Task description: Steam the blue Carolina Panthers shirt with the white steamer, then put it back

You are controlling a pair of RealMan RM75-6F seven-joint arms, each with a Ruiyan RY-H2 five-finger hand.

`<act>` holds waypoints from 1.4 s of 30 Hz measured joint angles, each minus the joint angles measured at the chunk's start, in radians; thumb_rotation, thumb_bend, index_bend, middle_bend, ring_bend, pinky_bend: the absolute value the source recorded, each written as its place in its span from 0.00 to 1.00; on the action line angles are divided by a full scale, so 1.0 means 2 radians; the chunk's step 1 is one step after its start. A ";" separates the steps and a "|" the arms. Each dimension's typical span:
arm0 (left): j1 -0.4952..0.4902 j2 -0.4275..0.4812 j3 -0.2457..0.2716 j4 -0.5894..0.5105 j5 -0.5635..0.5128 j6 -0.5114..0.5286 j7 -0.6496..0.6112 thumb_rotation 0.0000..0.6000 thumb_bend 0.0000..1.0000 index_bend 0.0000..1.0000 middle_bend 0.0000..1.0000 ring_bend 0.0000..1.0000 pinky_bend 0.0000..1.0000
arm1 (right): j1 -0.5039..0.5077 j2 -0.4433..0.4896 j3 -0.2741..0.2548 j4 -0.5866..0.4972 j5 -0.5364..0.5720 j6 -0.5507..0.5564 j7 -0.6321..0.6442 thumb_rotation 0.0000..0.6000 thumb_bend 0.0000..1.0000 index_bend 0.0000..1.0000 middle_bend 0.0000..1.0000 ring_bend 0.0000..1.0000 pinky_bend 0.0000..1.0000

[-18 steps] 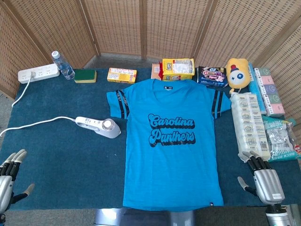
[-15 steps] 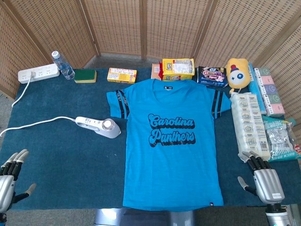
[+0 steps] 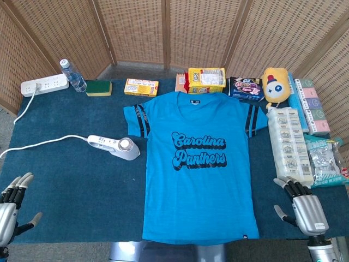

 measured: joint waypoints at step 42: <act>-0.023 0.049 -0.005 -0.082 0.032 -0.008 0.055 1.00 0.25 0.00 0.07 0.00 0.09 | 0.058 -0.055 -0.035 0.242 -0.086 -0.005 0.058 1.00 0.09 0.19 0.22 0.20 0.29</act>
